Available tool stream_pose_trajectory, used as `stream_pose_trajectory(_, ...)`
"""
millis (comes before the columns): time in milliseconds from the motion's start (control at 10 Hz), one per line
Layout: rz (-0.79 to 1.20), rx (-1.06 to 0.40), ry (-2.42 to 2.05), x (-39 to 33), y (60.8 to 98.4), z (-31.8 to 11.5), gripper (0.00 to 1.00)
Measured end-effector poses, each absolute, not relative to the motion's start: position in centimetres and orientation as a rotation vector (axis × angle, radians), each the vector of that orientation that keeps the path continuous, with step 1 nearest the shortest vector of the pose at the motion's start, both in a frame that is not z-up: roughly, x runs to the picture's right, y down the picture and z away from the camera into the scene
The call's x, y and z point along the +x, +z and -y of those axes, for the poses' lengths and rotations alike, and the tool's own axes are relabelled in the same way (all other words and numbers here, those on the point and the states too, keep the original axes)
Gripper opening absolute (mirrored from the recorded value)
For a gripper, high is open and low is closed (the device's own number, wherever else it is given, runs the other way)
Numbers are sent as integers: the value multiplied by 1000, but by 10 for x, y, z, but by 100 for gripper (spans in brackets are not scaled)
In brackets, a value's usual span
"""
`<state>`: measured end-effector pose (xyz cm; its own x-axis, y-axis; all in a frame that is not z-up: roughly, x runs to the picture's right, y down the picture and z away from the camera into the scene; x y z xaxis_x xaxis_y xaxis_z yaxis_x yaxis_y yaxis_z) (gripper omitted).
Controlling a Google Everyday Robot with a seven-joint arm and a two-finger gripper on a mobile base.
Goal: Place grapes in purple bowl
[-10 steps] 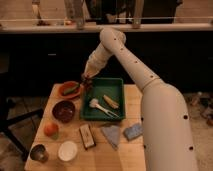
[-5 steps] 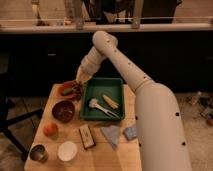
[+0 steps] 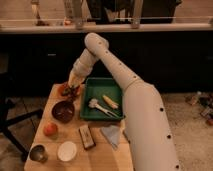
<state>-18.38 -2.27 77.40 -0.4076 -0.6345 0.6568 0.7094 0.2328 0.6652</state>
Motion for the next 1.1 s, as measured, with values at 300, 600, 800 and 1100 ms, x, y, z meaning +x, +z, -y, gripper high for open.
stream_pose_trajectory(300,1410,-97,-1497,-201,773,11,0)
stream_pose_trajectory(600,1475,-117,-1518,-217,770,-5,0)
stream_pose_trajectory(800,1498,-132,-1521,-219,771,-14,0)
stream_pose_trajectory(1100,1511,-143,-1525,-225,776,-22,0)
